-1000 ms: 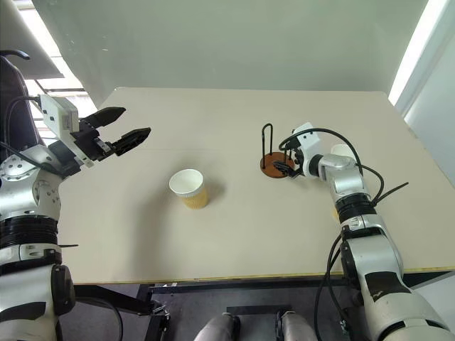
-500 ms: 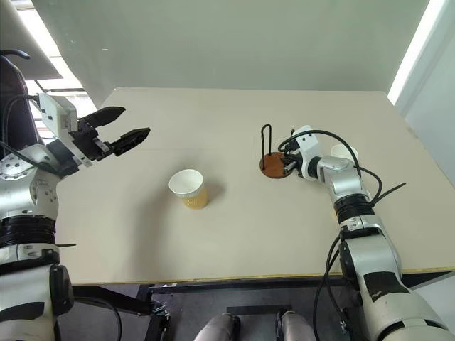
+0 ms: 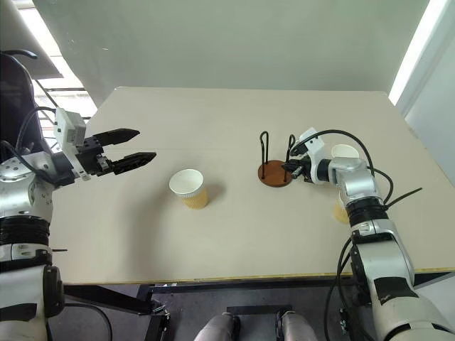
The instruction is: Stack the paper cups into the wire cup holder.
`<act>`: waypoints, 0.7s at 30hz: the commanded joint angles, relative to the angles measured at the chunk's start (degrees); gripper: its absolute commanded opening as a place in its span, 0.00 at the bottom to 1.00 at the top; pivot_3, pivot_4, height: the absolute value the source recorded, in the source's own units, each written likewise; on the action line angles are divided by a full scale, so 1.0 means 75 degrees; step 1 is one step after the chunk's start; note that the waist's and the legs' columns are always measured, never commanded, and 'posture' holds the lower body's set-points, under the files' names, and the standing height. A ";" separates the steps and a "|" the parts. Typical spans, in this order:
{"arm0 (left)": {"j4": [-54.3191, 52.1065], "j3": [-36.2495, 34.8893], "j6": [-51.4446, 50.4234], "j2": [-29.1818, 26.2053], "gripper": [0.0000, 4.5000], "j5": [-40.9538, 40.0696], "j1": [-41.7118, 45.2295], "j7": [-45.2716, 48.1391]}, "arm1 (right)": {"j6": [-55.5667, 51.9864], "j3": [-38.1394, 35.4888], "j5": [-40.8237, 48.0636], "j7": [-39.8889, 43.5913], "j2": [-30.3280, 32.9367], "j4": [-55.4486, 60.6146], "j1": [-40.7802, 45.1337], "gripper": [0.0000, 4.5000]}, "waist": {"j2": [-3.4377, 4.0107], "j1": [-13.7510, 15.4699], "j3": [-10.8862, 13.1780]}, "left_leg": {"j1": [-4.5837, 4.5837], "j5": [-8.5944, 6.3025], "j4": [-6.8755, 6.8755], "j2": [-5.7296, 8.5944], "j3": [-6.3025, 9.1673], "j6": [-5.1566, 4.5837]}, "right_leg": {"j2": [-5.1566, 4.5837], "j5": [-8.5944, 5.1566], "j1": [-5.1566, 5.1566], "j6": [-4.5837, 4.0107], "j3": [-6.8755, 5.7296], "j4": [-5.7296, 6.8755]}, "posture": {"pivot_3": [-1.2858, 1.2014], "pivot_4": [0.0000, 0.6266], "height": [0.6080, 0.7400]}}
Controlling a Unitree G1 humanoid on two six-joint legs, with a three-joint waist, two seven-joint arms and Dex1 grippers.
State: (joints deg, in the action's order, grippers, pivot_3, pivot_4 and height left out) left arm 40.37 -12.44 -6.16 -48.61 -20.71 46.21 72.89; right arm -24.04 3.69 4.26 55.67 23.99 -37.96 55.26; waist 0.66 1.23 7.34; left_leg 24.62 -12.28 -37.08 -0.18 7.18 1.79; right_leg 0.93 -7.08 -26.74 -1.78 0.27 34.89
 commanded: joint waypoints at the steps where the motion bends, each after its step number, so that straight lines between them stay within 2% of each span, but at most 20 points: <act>1: 0.0098 -0.0028 0.0250 -0.0154 1.00 0.0056 0.0383 0.0197 | -0.0402 0.0065 0.0294 0.0478 0.0258 0.1111 -0.0167 0.01 | 0.0000 0.0004 0.0000 | 0.0000 0.0000 0.0000 0.0000 0.0000 0.0000 | 0.0000 0.0000 0.0000 0.0000 0.0000 0.0000 | 0.52 0.24 1.00; 21: 0.0992 0.0080 0.0414 -0.0024 1.00 0.0247 0.1188 0.0503 | -0.1690 0.0080 0.0680 0.0216 0.0573 0.3709 -0.1325 0.01 | -0.0001 -0.0010 -0.0001 | 0.0001 0.0014 -0.0006 0.0001 -0.0002 -0.0014 | 0.0001 0.0004 0.0000 0.0008 -0.0001 0.0001 | 0.52 0.24 1.00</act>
State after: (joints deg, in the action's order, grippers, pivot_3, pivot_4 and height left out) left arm 48.02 -11.29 -3.91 -48.22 -18.63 53.30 76.29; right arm -36.34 5.13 7.76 57.84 27.85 -13.75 44.71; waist 0.66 1.16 7.34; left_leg 24.63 -12.16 -37.12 -0.18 7.17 1.67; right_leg 0.94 -7.05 -26.73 -1.71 0.26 34.91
